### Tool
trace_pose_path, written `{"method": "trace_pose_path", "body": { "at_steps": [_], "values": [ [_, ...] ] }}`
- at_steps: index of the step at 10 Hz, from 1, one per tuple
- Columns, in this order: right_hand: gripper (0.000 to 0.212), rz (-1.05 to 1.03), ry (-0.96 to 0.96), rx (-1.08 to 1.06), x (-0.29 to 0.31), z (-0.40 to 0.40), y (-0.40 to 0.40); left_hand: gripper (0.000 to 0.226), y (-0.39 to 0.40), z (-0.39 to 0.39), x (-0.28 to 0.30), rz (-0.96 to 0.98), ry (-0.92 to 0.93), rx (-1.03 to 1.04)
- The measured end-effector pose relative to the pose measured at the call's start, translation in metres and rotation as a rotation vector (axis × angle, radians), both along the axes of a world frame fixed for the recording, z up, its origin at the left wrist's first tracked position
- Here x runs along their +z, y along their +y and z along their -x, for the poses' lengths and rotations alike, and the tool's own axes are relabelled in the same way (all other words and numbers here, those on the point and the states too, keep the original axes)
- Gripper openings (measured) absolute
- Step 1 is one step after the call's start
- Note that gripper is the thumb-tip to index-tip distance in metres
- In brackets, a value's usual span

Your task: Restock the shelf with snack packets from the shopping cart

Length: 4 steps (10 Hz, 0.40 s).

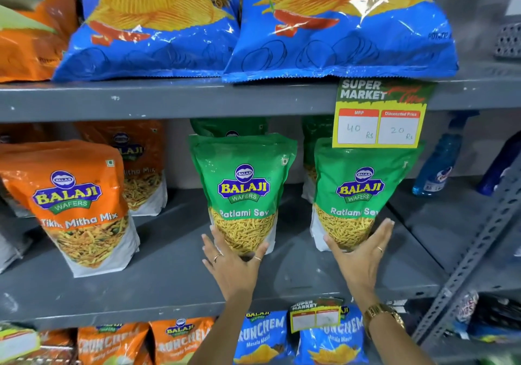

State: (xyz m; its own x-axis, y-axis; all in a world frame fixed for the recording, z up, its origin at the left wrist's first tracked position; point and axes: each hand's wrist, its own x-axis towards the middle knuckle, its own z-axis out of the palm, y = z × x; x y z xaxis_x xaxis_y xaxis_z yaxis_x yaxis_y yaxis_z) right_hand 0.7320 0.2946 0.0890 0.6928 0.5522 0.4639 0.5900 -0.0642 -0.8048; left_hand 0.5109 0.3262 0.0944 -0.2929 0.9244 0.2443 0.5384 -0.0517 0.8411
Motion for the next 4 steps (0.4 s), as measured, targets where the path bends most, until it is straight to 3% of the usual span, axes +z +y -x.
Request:
{"method": "trace_pose_path", "body": {
  "at_steps": [1,4],
  "values": [
    [0.109,-0.101,-0.147,-0.044,0.004,0.022,-0.012,0.108,-0.006,0.009,0.007,-0.032,0.003,-0.085],
    [0.053,-0.269,-0.320,0.212,0.061,0.117,-0.016,0.092,-0.017,0.080,0.058,-0.308,0.208,-0.250]
  ]
}}
